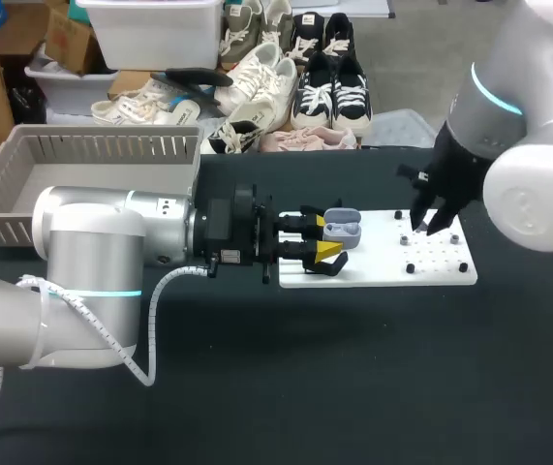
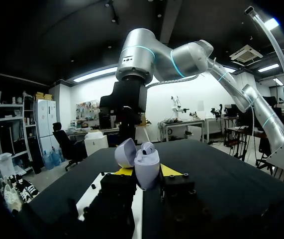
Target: Pick up each earbud case from the left stands, insert the matching earbuds, close the lid, and place the case in the box.
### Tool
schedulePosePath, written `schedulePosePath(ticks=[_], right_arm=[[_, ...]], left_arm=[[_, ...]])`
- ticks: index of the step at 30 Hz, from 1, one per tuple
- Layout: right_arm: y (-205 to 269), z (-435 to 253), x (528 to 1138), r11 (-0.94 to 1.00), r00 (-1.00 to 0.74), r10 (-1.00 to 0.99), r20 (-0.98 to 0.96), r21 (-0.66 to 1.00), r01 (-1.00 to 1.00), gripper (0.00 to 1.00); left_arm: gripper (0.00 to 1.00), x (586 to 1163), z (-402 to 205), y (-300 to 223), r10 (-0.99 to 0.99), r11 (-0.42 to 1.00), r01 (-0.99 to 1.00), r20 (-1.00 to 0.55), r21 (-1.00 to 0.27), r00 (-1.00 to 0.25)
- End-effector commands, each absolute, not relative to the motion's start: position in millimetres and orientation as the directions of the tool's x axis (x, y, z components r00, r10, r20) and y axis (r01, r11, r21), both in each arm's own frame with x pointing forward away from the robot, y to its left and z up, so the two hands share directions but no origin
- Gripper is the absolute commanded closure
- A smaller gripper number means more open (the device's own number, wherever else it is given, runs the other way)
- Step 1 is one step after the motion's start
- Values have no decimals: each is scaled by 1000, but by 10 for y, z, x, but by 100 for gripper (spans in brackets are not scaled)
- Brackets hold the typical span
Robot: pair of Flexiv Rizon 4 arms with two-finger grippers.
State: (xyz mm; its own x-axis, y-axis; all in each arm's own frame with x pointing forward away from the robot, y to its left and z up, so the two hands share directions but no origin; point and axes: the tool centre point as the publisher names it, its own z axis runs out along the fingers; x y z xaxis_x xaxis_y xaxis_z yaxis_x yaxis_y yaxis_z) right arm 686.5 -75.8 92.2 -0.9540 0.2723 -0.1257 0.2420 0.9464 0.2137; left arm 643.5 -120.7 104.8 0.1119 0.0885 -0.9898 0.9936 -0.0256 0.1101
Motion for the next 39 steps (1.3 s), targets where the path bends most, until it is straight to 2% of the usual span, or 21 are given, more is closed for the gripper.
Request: schedulePosePath(ticks=[1, 8, 27, 39], right_arm=[[-700, 1278, 6742, 965, -969, 230, -94, 154, 214, 100], [-623, 1511, 6524, 983, -988, 148, -47, 114, 142, 100], [-626, 1525, 6510, 983, -988, 148, -49, 112, 142, 100], [-277, 2013, 6199, 991, -979, 13, -204, 135, -15, 100]], left_arm=[[100, 6436, 1042, -1206, 86, -25, 994, -990, 111, 113], [100, 6436, 1042, -1206, 86, -25, 994, -990, 111, 113], [100, 6436, 1042, -1206, 86, -25, 994, -990, 111, 113], [100, 6436, 1042, -1206, 86, -25, 994, -990, 111, 113]])
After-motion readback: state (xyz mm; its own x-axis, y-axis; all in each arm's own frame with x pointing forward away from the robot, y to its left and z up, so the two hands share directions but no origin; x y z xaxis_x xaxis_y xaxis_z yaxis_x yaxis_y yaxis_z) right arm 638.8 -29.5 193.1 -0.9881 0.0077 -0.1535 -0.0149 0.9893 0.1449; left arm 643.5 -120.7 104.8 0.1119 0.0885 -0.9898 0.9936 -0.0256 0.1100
